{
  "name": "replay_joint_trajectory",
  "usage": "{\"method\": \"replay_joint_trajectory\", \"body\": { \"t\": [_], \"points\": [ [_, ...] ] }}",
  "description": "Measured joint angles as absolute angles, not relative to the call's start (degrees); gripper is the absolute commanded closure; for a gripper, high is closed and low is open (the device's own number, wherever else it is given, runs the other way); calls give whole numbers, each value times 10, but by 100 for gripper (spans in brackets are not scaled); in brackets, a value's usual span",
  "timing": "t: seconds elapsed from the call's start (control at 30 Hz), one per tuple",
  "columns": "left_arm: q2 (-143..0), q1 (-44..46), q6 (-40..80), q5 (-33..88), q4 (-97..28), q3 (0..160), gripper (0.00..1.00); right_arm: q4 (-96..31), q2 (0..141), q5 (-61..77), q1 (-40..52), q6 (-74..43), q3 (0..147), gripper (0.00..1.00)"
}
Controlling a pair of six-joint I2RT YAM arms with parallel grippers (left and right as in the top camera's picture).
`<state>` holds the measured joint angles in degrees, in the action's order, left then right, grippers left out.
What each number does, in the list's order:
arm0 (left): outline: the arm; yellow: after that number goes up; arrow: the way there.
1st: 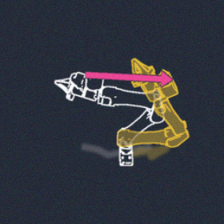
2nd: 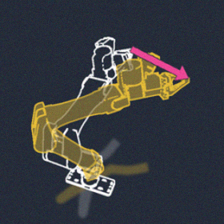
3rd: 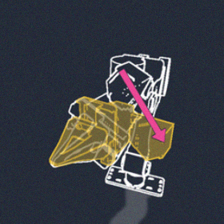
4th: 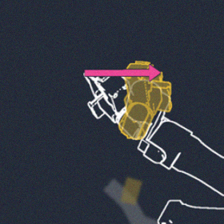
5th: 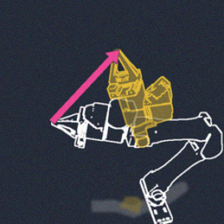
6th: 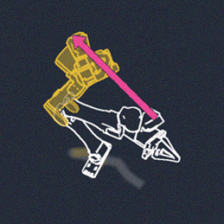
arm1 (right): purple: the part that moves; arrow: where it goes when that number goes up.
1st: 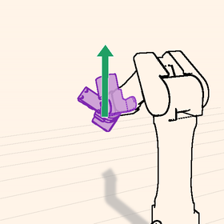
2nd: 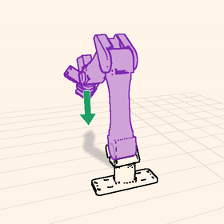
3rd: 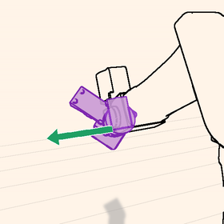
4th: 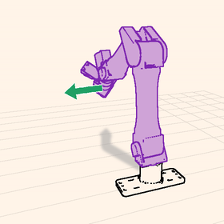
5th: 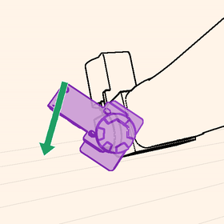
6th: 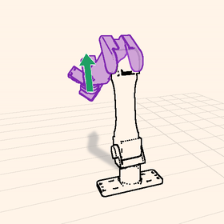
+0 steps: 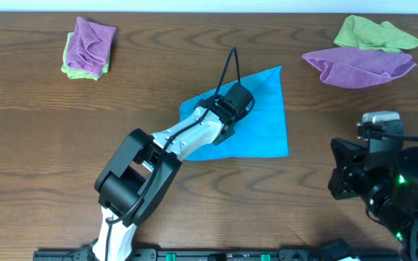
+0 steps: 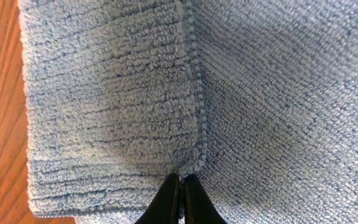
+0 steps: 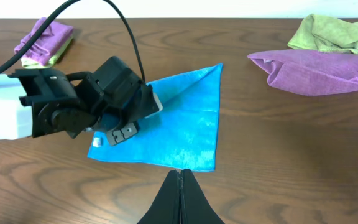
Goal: Fold the cloth
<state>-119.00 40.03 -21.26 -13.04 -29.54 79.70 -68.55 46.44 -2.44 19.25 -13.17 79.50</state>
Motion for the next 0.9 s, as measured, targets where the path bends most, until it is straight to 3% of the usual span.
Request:
{"method": "replay_joint_trajectory", "body": {
  "t": [0.33, 0.6, 0.63, 0.67, 0.7, 0.73, 0.77, 0.9],
  "points": [
    [-1190, 331, -211, -206, -206, 801, 94, -686, 464, -25, 193, -132, 795, 99],
    [-1190, 275, -208, -181, -113, 805, 93, -685, 464, -25, 192, -132, 795, 99],
    [-1190, 270, -208, -175, -97, 805, 88, -686, 464, -26, 193, -132, 795, 99],
    [-1190, 263, -208, -168, -81, 805, 75, -685, 464, -26, 193, -132, 795, 99],
    [-1190, 255, -206, -159, -58, 805, 54, -685, 464, -26, 193, -132, 795, 99],
    [-1190, 250, -207, -154, -45, 805, 41, -684, 464, -26, 192, -132, 795, 99],
    [-1190, 242, -197, -148, -24, 805, 4, -682, 465, -26, 192, -132, 795, 99],
    [-1190, 204, -135, -135, 4, 807, 5, -674, 465, -26, 193, -132, 795, 99]
  ]
}}
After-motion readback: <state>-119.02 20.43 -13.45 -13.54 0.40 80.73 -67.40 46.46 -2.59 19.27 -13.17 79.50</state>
